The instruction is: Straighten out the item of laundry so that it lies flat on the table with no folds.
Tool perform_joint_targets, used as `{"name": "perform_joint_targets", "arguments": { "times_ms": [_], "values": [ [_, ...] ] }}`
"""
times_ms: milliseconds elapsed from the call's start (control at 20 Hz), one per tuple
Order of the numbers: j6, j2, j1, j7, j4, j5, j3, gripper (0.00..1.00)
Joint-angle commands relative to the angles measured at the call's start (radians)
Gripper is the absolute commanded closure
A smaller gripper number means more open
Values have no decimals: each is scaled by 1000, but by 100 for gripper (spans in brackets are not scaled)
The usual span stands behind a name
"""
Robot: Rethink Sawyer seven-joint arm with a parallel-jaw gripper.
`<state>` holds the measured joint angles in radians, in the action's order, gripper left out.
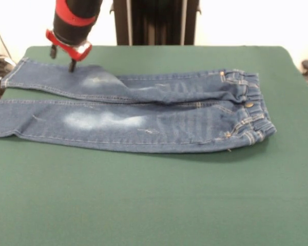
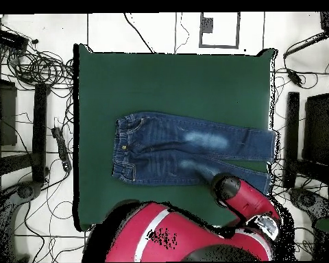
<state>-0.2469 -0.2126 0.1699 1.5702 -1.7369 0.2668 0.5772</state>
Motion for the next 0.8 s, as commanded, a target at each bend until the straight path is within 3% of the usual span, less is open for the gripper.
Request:
{"name": "perform_joint_targets", "arguments": {
  "times_ms": [50, 150, 350, 500, 650, 800],
  "values": [
    [68, -103, -66, 141, 13, -74, 71, 0],
    [-12, -124, -89, 126, 23, -86, 101, 0],
    [20, -133, -82, 131, 44, -110, 115, 0],
    [-42, -88, -54, 118, 135, -109, 116, 0],
    [-228, -111, 15, 56, 171, -112, 10, 0],
    [-285, -202, 72, 27, 110, -101, -117, 0]
  ]
}}
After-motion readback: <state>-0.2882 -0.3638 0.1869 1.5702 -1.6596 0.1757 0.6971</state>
